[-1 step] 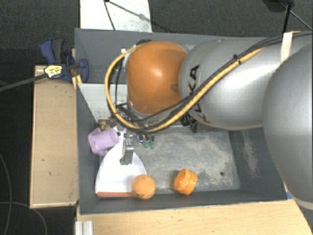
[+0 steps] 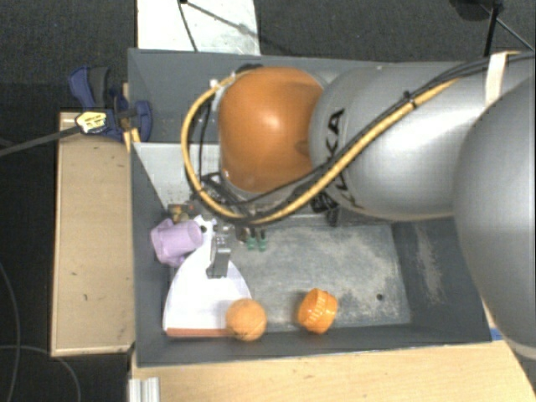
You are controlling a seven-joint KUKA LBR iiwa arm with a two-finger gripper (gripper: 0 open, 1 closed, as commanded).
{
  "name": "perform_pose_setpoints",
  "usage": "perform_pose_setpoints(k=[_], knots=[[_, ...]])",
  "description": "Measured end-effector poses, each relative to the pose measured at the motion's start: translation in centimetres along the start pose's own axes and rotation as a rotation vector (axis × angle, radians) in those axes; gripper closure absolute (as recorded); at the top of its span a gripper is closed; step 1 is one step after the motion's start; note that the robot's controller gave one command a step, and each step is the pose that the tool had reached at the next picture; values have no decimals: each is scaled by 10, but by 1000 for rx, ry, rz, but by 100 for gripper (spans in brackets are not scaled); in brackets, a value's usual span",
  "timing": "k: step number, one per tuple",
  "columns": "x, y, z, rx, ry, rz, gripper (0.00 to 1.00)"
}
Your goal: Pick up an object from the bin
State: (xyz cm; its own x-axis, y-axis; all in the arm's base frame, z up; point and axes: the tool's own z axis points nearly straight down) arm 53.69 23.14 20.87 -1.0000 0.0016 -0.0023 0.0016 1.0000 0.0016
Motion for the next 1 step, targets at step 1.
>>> perform_pose_setpoints(k=[1], knots=[[11, -14, 22, -2, -8, -83, 0]])
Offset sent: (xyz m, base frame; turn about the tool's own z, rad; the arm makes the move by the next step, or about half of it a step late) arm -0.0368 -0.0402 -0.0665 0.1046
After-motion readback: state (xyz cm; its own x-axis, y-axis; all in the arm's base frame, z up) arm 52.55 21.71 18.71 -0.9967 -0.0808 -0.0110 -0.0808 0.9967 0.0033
